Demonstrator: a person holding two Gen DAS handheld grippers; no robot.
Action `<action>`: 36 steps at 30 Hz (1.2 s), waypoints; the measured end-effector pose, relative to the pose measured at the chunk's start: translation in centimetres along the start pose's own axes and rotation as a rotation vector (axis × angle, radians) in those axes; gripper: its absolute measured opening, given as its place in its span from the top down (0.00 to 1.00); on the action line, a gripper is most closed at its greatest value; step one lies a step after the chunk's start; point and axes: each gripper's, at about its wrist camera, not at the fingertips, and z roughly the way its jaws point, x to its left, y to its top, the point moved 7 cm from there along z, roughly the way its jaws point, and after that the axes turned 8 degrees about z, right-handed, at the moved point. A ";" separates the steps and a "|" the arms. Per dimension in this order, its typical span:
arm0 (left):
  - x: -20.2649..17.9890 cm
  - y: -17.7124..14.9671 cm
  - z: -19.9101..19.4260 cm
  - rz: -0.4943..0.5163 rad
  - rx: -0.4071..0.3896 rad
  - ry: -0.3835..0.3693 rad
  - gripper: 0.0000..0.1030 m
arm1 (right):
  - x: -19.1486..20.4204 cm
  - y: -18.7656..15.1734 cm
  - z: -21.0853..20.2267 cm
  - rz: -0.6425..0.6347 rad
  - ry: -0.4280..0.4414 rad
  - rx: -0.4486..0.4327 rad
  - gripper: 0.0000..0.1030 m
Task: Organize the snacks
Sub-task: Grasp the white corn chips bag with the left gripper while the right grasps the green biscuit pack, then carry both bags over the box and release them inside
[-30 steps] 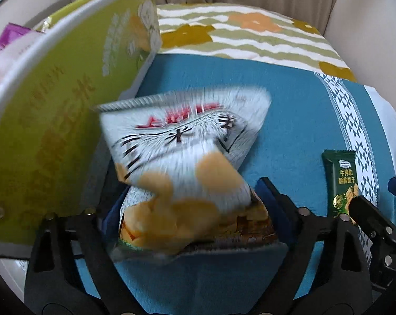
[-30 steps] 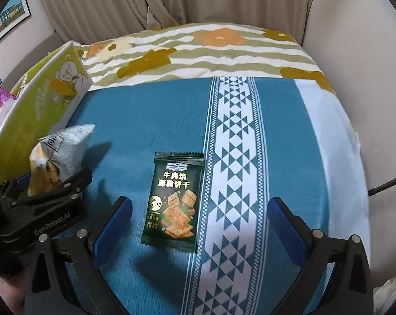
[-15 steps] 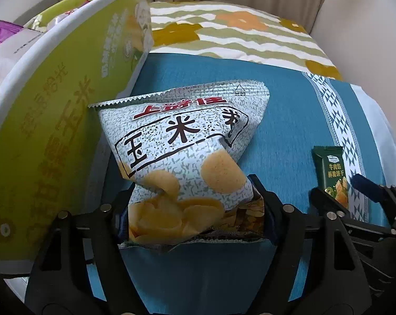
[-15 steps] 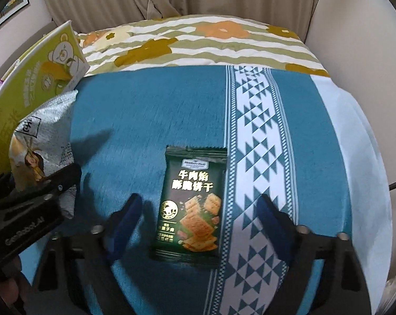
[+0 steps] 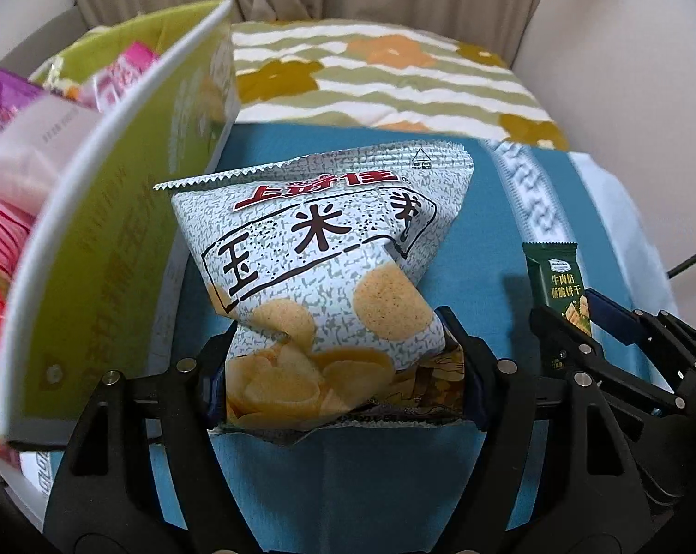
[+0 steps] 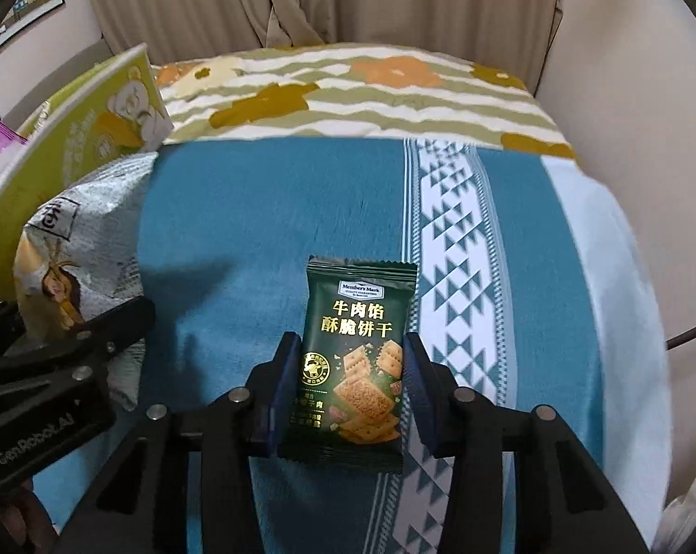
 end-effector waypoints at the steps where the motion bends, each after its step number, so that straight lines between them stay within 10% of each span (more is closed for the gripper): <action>1: -0.2 0.3 -0.8 0.002 -0.014 -0.009 0.30 | 0.0 0.1 -0.7 0.001 0.003 -0.008 0.61; 20: 6.4 7.9 -16.6 0.027 -0.231 0.000 0.30 | 5.6 6.5 -15.8 -0.050 0.111 -0.230 0.61; 36: 23.6 15.5 -13.0 0.044 -0.136 0.032 0.30 | 20.7 15.7 -13.3 -0.065 0.235 -0.250 0.61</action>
